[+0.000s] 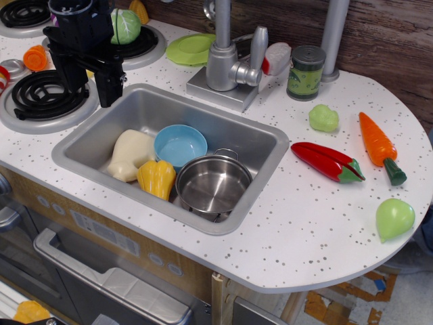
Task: Put broccoli in pot or pan
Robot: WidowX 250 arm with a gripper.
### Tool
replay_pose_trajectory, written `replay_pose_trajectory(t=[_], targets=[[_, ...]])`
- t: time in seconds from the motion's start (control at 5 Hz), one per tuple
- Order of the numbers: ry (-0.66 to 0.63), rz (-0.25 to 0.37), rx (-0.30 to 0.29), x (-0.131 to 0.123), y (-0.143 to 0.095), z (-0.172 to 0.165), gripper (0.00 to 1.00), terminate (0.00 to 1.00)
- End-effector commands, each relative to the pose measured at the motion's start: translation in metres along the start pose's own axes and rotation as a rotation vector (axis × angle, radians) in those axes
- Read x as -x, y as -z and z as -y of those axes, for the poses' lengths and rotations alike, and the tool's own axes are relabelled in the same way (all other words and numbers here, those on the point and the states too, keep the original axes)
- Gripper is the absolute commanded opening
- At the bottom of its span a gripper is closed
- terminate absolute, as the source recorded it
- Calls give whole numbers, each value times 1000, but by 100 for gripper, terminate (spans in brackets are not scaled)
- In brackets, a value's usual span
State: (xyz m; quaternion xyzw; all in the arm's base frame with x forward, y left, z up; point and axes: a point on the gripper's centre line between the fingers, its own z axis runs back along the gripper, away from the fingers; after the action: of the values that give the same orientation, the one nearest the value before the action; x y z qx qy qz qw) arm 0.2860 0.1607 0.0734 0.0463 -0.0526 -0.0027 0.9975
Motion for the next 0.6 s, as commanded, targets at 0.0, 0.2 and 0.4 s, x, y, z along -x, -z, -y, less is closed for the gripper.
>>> replay_pose_trajectory(t=[0.0, 0.2, 0.4], targets=[[0, 0, 0, 0, 0, 0, 100, 0], [-48, -19, -8, -17, -10, 44, 100, 0], [-42, 28, -46, -37, -20, 94, 100, 0]])
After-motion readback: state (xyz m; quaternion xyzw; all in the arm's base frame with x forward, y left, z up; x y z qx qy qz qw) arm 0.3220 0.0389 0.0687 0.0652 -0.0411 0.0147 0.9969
